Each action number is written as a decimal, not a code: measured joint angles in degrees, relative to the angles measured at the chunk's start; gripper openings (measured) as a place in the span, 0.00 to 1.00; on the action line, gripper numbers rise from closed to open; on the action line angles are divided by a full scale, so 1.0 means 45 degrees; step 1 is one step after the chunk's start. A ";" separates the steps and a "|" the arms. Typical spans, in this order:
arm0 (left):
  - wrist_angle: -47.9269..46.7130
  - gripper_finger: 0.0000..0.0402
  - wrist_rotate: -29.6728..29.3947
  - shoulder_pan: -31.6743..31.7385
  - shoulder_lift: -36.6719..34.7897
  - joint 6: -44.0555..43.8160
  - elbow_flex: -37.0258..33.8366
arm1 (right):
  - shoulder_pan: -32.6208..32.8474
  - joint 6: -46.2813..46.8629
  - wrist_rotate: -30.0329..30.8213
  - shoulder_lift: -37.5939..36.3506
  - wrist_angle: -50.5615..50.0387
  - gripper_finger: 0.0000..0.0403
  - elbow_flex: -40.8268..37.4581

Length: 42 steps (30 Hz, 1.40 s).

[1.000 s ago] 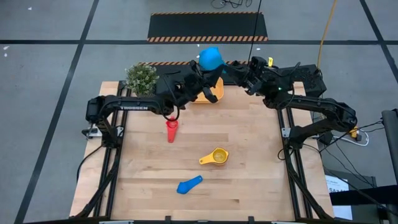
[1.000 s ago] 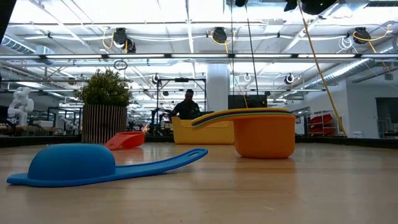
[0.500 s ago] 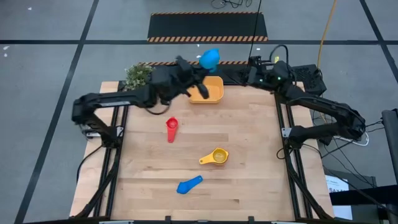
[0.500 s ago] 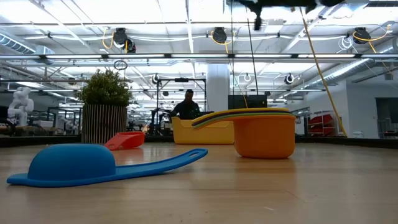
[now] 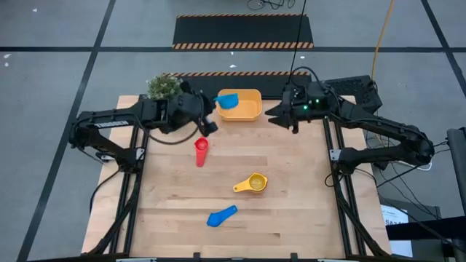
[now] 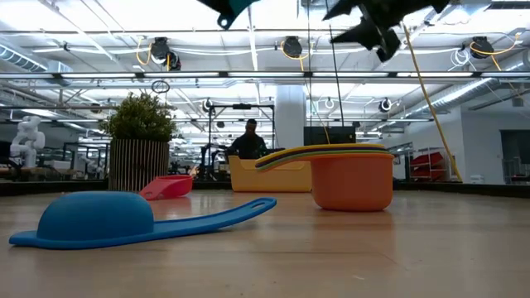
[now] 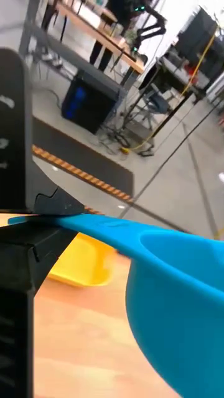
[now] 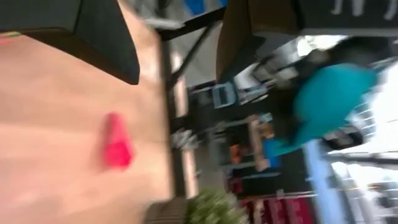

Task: Nest measuring cups in basket
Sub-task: Stack the light blue measuring cup on top of the yellow measuring cup

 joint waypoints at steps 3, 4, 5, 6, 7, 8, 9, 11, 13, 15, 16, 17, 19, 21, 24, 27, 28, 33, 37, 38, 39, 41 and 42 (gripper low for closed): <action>-0.1028 0.01 -0.0091 -0.0397 0.0246 0.0081 0.0000 | 0.0609 0.1152 0.0531 0.0168 0.1528 0.56 0.0000; -0.1364 0.01 -0.0089 -0.0516 0.0347 0.0050 0.0000 | 0.0822 0.1496 0.0855 0.0250 0.1991 0.57 0.0000; -0.1553 0.01 -0.0091 -0.0670 0.0485 -0.0028 -0.0005 | 0.0995 0.1815 0.1184 0.0380 0.2389 0.58 0.0005; -0.1611 0.01 -0.0116 -0.0821 0.0616 -0.0131 -0.0005 | 0.1156 0.2068 0.1420 0.0497 0.2689 0.59 0.0010; -0.1747 0.01 -0.0230 -0.0941 0.0677 -0.0203 -0.0005 | 0.1298 0.2245 0.1650 0.0621 0.2805 0.60 0.0010; -0.2009 0.01 -0.0430 -0.1091 0.0724 -0.0232 -0.0005 | 0.1466 0.2415 0.1957 0.0764 0.2851 0.61 0.0010; -0.2127 0.01 -0.0688 -0.1226 0.0909 -0.0186 -0.0004 | 0.1665 0.2561 0.2282 0.0922 0.2911 0.62 0.0010; -0.2144 0.01 -0.1144 -0.1390 0.1234 -0.0015 0.0032 | 0.1955 0.2770 0.2691 0.1262 0.2921 0.64 0.0010; -0.2844 0.01 -0.1176 -0.1506 0.1542 0.0053 -0.0029 | 0.2202 0.3167 0.2909 0.1677 0.3234 0.65 0.0005; -0.2871 0.01 -0.1233 -0.1515 0.1897 0.0021 0.0024 | 0.2400 0.3499 0.3020 0.2141 0.4084 0.65 0.0005; -0.3263 0.02 -0.1209 -0.1520 0.1976 -0.0055 0.0018 | 0.2495 0.3659 0.3020 0.2374 0.4569 0.65 0.0005; -0.3715 0.02 -0.1183 -0.1520 0.2122 -0.0069 -0.0024 | 0.2613 0.3852 0.3034 0.2624 0.5128 0.65 0.0005; -0.3574 0.01 -0.1248 -0.1520 0.2485 -0.0101 0.0018 | 0.2817 0.4243 0.3051 0.3023 0.5844 0.65 0.0013; -0.4030 0.01 -0.1182 -0.1516 0.2592 -0.0195 -0.0036 | 0.2973 0.4455 0.3035 0.3416 0.6273 0.65 0.0001; -0.3853 0.02 -0.1279 -0.1510 0.2765 -0.0357 0.0019 | 0.3016 0.4495 0.3012 0.3684 0.6164 0.65 -0.0006; -0.4027 0.02 -0.1477 -0.1520 0.2839 -0.0591 -0.0010 | 0.2991 0.4524 0.3012 0.3868 0.6140 0.65 0.0011; -0.4151 0.01 -0.1470 -0.1510 0.2808 -0.0599 -0.0010 | 0.2995 0.4519 0.3018 0.3887 0.6117 0.65 0.0000; -0.5189 0.02 -0.1581 -0.1291 0.2795 -0.0872 -0.0010 | 0.2710 0.4374 0.2990 0.3869 0.6014 0.65 0.0000; -0.6366 0.01 -0.1653 -0.0962 0.2785 -0.1198 -0.0010 | 0.2407 0.4376 0.2992 0.3869 0.5991 0.65 0.0000; -0.6500 0.01 -0.1645 -0.0845 0.2785 -0.1295 -0.0010 | 0.2346 0.4378 0.2997 0.3869 0.5991 0.65 0.0000; -0.6536 0.01 -0.1618 -0.0746 0.2785 -0.1331 -0.0010 | 0.2284 0.4378 0.2998 0.3869 0.5991 0.65 0.0000; -0.6469 0.02 -0.1399 -0.0501 0.2785 -0.1361 -0.0010 | 0.2248 0.4383 0.3011 0.3876 0.5887 0.65 0.0000; -0.6397 0.02 -0.1225 -0.0368 0.2785 -0.1364 -0.0010 | 0.2233 0.4424 0.3026 0.3910 0.5828 0.65 0.0000</action>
